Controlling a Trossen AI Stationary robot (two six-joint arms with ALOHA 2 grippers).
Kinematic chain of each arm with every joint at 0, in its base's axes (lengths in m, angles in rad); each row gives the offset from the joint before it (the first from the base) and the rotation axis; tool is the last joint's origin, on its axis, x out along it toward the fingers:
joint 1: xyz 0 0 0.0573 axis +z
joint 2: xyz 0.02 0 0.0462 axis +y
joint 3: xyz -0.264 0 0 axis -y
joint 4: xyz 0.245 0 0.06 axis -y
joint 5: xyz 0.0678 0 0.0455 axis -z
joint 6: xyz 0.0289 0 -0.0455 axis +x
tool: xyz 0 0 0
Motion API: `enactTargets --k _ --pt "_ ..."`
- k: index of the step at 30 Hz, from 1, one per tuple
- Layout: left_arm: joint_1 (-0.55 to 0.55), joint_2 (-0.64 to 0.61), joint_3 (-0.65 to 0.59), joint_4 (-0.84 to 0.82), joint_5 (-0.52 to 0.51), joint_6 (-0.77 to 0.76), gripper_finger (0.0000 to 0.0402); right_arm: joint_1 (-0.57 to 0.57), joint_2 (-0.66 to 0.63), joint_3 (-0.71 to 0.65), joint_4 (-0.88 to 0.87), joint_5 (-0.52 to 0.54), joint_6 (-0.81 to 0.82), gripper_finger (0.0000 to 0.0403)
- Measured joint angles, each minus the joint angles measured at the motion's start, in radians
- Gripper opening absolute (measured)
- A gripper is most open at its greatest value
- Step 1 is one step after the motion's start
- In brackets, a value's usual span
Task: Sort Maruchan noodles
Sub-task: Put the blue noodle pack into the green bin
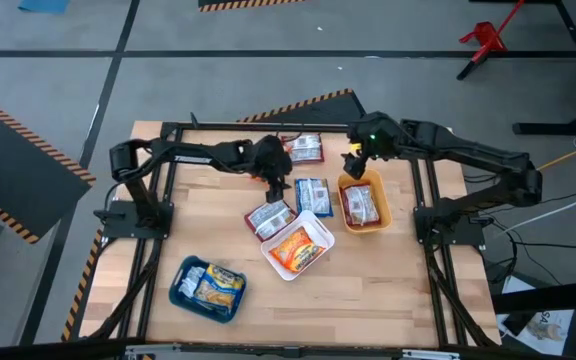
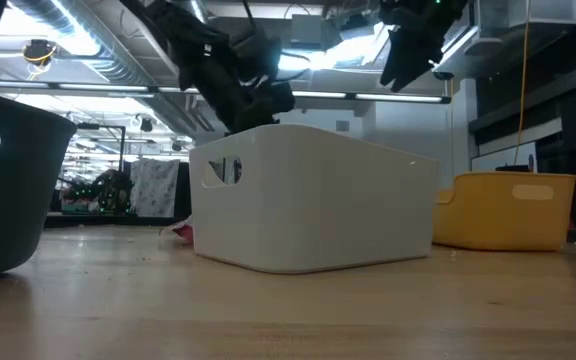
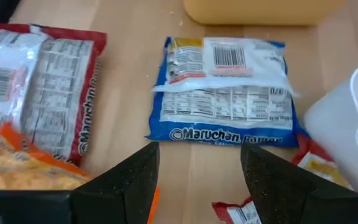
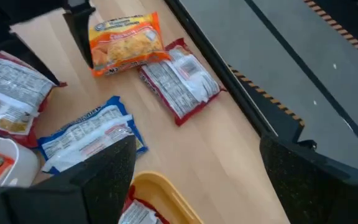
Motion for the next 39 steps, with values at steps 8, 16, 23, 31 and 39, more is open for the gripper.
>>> enactTargets --k 8,16,23,31,39 --pt "-0.007 0.077 0.000 0.092 -0.028 0.083 0.0220 0.000 0.012 -0.055 0.084 -0.034 0.045 0.0328" --pt "-0.012 0.022 0.002 -0.163 -0.060 0.031 0.0220 0.000 0.139 -0.174 0.245 -0.089 0.017 0.0328" --pt "-0.010 -0.169 0.002 -0.415 -0.169 0.007 0.0220 0.001 0.302 -0.180 0.292 -0.158 -0.053 0.0328" --pt "-0.010 -0.405 0.002 -0.628 -0.299 -0.115 0.0220 0.016 0.398 -0.180 0.295 -0.173 -0.096 0.0328" --pt "-0.010 -0.559 0.002 -0.671 -0.361 -0.253 0.0220 0.057 0.457 -0.179 0.302 -0.209 -0.120 0.0328"
